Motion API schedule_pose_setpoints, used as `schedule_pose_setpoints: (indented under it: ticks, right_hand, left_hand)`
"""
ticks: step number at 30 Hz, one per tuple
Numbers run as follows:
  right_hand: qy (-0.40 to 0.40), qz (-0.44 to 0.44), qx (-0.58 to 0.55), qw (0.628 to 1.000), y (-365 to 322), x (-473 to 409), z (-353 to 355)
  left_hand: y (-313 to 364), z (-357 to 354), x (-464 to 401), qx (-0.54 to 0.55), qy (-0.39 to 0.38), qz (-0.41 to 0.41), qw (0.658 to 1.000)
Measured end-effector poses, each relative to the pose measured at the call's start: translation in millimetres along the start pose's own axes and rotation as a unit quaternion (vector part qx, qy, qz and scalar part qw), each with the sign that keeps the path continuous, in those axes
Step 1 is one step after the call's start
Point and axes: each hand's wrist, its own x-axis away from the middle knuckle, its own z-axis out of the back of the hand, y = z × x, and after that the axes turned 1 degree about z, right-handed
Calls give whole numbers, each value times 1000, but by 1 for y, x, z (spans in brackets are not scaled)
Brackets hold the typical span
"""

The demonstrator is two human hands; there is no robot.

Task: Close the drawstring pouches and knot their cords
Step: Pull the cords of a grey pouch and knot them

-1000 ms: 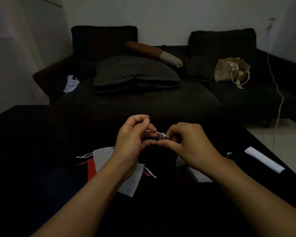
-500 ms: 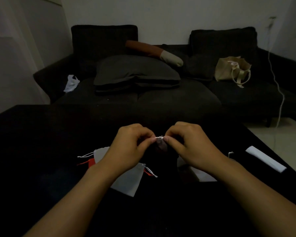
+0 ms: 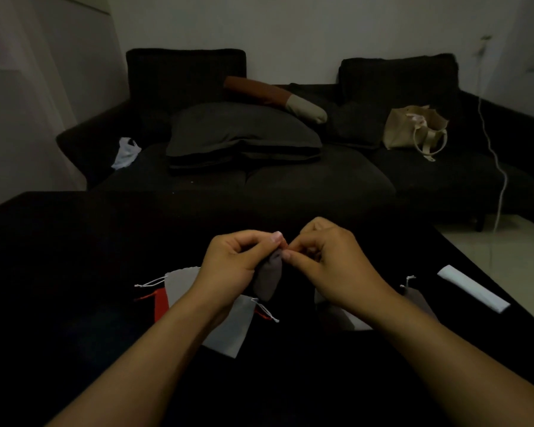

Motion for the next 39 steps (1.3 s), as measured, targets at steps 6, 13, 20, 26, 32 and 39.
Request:
schedule_pose_setpoints:
  ticks: [6,13,20,26,32,39]
  right_hand:
    - [-47,-90,-220,970,0,-2,8]
    - [24,87,-52,995,7,1,10]
    - [5,162,-8,987,4,3,15]
    - [-41,205,65,976,1,2,19]
    - [-110,185,62,975,3,2,18]
    - [-155,151,30,976,2,3,16]
  left_hand:
    - [6,4,1,-58,-2,-44,997]
    - [7,14,0,-207,-64,-130,968]
    - [11,17,2,-243,-82,-106,961]
    - [10,19,0,-235,-81,-92,964]
    - [8,19,0,-248,-126,-64,958]
    - [11,21,2,-267,-147,-43,951]
